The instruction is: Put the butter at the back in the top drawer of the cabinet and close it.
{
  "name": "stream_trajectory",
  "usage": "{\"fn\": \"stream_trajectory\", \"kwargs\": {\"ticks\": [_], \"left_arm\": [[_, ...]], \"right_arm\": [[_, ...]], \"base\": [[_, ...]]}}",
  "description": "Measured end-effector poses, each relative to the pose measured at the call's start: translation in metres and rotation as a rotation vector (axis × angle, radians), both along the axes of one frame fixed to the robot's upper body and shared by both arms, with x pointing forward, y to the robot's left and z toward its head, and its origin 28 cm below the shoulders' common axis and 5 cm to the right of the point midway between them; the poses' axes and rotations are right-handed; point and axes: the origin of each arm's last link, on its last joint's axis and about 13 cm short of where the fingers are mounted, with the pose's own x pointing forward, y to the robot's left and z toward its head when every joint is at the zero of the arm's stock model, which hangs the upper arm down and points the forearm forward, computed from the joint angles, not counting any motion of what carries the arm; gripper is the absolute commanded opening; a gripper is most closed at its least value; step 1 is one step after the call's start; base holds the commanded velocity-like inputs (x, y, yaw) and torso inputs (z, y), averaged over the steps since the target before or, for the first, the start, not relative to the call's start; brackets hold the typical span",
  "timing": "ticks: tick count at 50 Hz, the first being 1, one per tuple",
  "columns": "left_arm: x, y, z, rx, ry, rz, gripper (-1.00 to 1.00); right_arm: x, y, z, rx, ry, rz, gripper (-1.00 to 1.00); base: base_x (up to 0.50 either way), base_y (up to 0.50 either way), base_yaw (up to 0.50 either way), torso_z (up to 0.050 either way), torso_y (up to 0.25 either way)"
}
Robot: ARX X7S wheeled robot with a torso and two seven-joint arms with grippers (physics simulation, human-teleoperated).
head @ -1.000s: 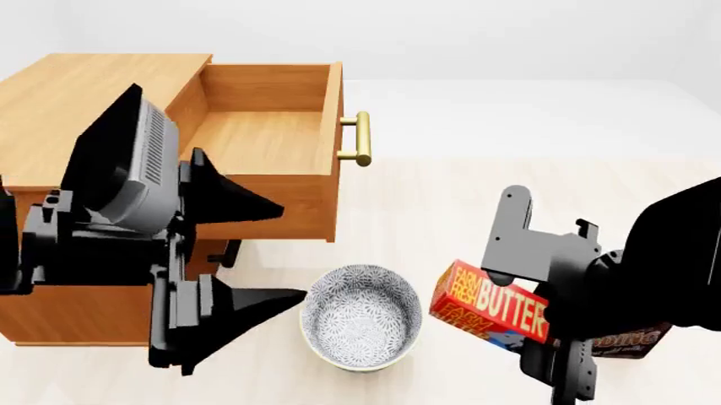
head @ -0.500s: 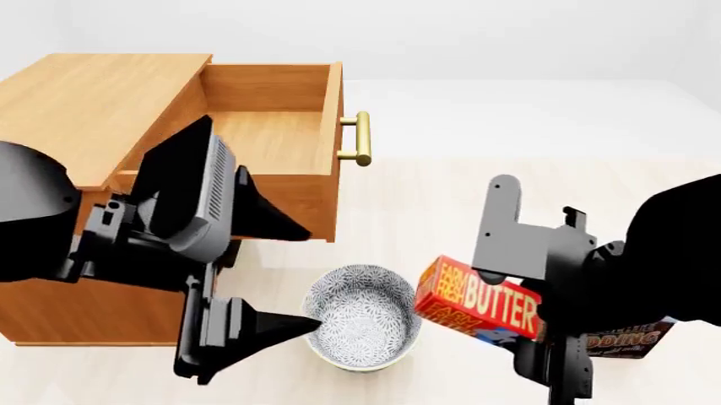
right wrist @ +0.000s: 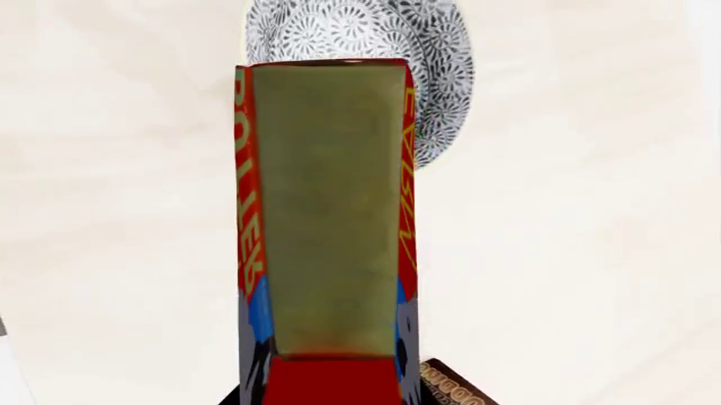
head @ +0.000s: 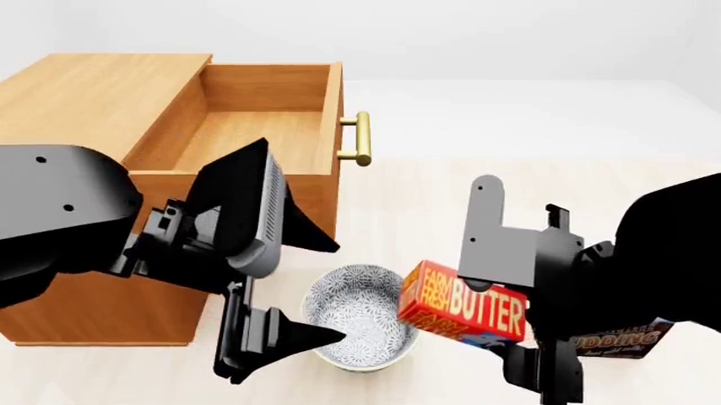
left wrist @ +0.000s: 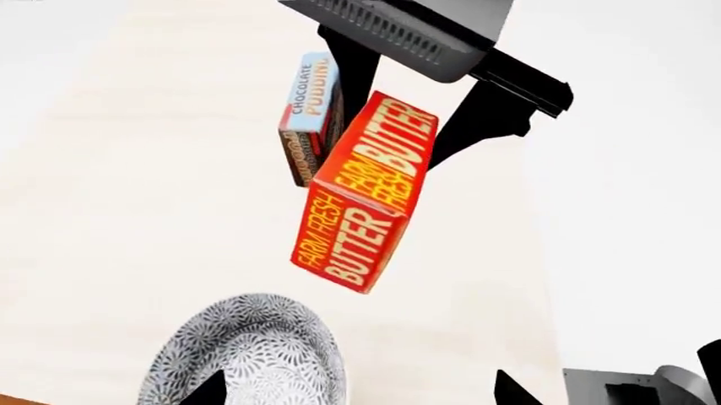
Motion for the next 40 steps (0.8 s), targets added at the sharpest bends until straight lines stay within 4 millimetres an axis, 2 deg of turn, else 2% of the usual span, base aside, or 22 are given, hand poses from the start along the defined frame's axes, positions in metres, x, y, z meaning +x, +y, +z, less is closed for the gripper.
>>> {"fn": "stream_trajectory", "kwargs": {"ticks": [40], "left_arm": [[0.010,-0.023,-0.019,-0.033,0.003,-0.106,1.00]], "right_arm": [[-0.005,0.024,0.007,0.068,-0.015,0.116,-1.00]], "base": [[0.00,0.00,0.00,0.001,0.001]]}}
